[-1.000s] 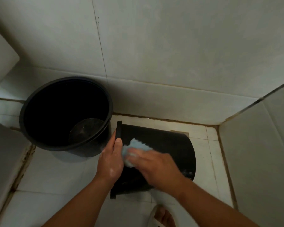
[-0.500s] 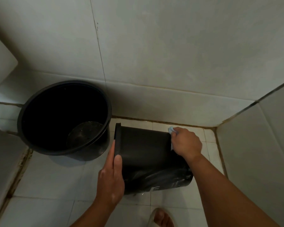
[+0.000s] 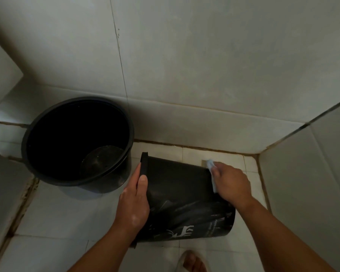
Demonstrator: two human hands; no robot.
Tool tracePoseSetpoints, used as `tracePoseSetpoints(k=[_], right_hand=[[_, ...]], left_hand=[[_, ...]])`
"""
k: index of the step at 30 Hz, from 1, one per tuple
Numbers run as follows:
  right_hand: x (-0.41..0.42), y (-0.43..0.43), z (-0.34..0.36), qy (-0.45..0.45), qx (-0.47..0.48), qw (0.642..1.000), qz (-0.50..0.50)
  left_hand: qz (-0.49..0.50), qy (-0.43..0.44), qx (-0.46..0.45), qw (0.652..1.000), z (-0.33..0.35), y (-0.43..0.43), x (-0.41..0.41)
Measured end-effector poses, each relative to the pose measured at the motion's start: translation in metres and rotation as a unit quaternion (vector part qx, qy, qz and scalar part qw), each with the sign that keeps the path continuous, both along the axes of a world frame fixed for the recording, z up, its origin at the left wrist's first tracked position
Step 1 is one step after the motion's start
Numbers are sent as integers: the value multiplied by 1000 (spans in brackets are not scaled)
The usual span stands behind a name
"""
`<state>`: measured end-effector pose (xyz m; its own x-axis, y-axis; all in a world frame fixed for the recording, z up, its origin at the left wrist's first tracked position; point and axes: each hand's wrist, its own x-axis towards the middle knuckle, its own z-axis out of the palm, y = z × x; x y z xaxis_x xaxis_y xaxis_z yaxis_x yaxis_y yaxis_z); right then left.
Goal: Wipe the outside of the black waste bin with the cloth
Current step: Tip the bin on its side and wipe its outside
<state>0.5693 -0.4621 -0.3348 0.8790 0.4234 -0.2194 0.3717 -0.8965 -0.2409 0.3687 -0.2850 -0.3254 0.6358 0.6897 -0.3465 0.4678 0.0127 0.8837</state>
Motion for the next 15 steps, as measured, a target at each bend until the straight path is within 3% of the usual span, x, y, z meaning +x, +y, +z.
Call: tracePoseSetpoints(k=[2, 4, 10, 12, 15], right_hand=[[-7, 12, 5, -14, -37, 999, -23], [-38, 36, 10, -37, 8, 999, 9], [-147, 76, 9, -88, 108, 963, 229], [-129, 56, 2, -82, 117, 967, 212], [-90, 3, -12, -125, 91, 983, 94]], left_hand=[[7, -1, -14, 1000, 0, -3, 0], [16, -9, -24, 1000, 0, -3, 1], [28, -16, -52, 998, -1, 1, 2], [34, -20, -68, 997, -1, 2, 1], [32, -22, -64, 997, 1, 3, 3]])
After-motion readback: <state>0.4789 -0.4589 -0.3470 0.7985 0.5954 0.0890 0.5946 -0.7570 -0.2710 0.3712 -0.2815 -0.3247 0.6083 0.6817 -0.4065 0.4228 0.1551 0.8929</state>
